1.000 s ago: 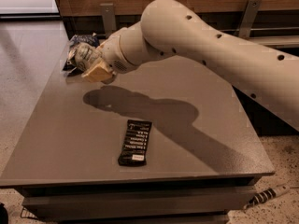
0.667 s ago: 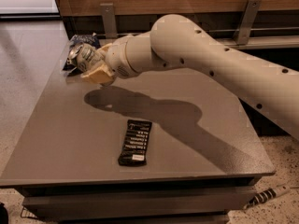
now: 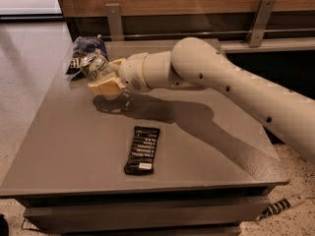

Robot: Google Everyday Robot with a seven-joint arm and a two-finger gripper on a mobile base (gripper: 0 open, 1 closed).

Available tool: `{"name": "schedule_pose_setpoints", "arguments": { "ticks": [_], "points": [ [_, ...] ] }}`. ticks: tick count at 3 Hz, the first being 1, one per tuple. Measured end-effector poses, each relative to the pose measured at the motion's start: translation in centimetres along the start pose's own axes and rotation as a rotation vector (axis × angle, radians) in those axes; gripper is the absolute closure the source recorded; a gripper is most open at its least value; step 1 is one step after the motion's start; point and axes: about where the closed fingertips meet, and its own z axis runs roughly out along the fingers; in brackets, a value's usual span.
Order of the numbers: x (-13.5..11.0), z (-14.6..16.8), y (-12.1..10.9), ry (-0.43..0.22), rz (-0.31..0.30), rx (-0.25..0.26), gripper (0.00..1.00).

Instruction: Place 7up can upright

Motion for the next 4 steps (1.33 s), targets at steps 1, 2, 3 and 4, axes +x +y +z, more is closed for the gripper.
{"name": "schedule_pose_setpoints", "arguments": {
  "ticks": [1, 2, 3, 4],
  "points": [
    [0.7, 1.0, -0.3, -0.052, 0.041, -0.034, 1.0],
    [1.2, 1.1, 0.4, -0.101, 0.024, -0.024, 1.0],
    [2.7, -0.8, 2.6, -0.165, 0.037, 0.058, 0.98],
    [3.7, -1.6, 3.3, -0.176, 0.061, 0.086, 0.76]
  ]
}}
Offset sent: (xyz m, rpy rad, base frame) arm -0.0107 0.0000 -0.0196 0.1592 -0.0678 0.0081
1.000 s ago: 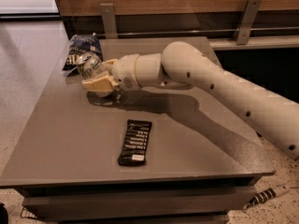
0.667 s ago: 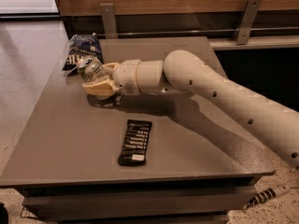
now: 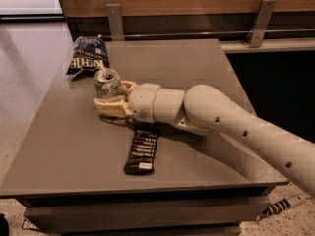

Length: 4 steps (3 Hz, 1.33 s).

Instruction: Place 7up can upright

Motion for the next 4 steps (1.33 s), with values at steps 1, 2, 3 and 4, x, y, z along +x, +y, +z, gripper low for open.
{"name": "schedule_pose_setpoints", "arguments": {
  "ticks": [1, 2, 3, 4],
  "points": [
    [-0.19, -0.02, -0.01, 0.0, 0.0, 0.0, 0.52],
    [-0.25, 0.12, 0.14, 0.0, -0.001, -0.004, 0.28],
    [-0.26, 0.14, 0.16, 0.0, -0.001, -0.004, 0.07],
    [-0.3, 0.23, 0.27, -0.001, -0.002, -0.006, 0.0]
  ]
}}
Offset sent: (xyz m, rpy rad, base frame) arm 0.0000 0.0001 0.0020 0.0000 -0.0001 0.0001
